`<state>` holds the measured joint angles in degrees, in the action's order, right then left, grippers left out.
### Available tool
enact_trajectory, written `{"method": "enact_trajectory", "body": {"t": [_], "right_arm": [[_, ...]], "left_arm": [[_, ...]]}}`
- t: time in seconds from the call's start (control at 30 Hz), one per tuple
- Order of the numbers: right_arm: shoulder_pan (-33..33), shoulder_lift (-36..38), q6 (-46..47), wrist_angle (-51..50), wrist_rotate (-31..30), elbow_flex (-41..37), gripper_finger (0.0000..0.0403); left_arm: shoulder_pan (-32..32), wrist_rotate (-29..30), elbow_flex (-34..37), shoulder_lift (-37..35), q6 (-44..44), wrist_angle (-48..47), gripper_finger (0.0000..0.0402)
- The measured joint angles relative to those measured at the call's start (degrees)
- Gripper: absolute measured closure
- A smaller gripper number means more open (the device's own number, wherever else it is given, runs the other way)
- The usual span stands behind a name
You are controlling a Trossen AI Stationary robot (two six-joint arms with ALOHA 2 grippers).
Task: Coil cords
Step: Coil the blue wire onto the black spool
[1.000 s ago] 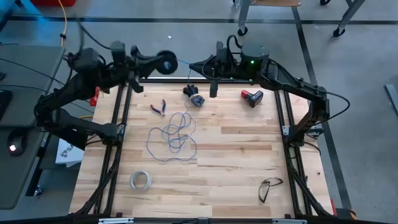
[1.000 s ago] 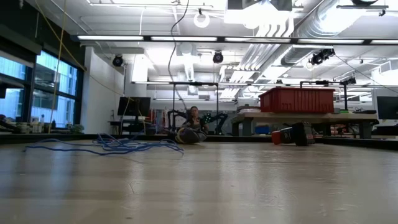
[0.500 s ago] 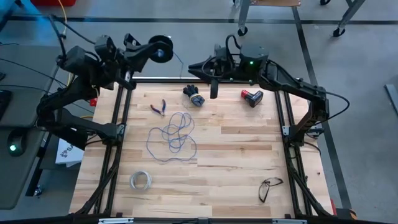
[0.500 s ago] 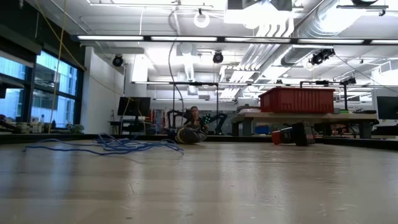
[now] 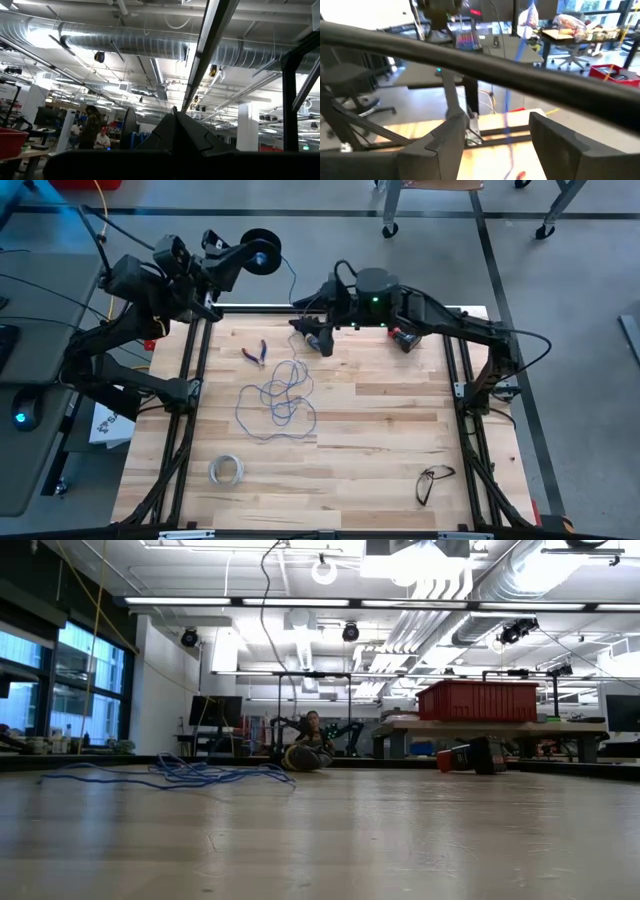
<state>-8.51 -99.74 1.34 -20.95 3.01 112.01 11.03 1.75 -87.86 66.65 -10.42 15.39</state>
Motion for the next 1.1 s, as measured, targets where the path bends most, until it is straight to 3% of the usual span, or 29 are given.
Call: {"method": "enact_trajectory", "body": {"t": [0.23, 0.5, 1.1], "right_arm": [[0.00, -0.86, -1.76, 0.12, -1.31, 0.00, 0.0197], [0.00, 0.14, -3.36, -1.20, -1.31, 0.00, 0.0263], [-0.09, 0.10, -6.72, -4.15, -3.00, 0.00, 0.0354]], "left_arm": [[0.00, -0.03, 0.01, -0.13, -0.24, 0.45, 0.0401], [0.00, 0.27, 0.01, -0.13, 0.51, 0.38, 0.0401], [0.00, 0.78, 0.01, -0.13, 0.61, -0.99, 0.0401]]}}
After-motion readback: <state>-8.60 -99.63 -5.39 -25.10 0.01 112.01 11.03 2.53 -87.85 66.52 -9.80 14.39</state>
